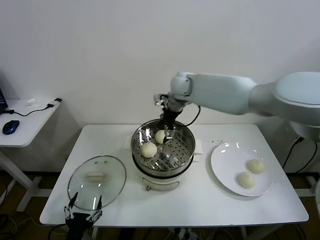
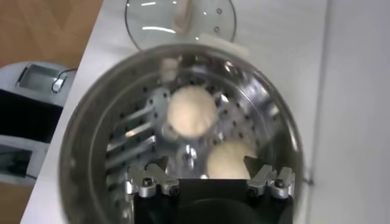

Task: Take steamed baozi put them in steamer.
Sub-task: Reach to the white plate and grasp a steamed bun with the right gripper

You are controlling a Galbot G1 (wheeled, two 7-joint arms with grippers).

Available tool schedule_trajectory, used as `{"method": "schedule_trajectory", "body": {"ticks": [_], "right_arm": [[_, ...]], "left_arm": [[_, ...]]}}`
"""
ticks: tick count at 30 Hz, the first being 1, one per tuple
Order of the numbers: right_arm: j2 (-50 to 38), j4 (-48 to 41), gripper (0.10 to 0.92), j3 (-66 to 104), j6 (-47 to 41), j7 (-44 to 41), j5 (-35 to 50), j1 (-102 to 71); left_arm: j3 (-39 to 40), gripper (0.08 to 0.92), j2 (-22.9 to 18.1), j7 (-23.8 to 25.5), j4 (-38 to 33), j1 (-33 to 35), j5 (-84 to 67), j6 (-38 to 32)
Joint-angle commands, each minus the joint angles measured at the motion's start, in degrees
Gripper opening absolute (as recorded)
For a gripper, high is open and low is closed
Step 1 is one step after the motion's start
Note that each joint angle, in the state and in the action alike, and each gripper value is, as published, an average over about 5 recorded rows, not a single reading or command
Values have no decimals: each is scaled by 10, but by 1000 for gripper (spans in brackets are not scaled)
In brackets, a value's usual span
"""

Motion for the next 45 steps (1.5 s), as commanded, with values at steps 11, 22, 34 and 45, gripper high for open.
{"method": "schedule_trajectory", "body": {"ticks": [11,22,34,45], "right_arm": [[-369,97,823,130,51,-46,-311,-157],[-394,54,823,278,74,-38,-432,-341],[-352,32,823,306,69,-31,-451,-399],[-340,21,823,303,69,-37,-456,-403]], "left_arm": [[-4,823,-17,-2,-30,4,19,17],[-3,823,-25,-2,-27,6,34,21],[-8,823,-25,-3,-22,9,36,20],[-10,823,-24,-3,-14,10,35,17]]}}
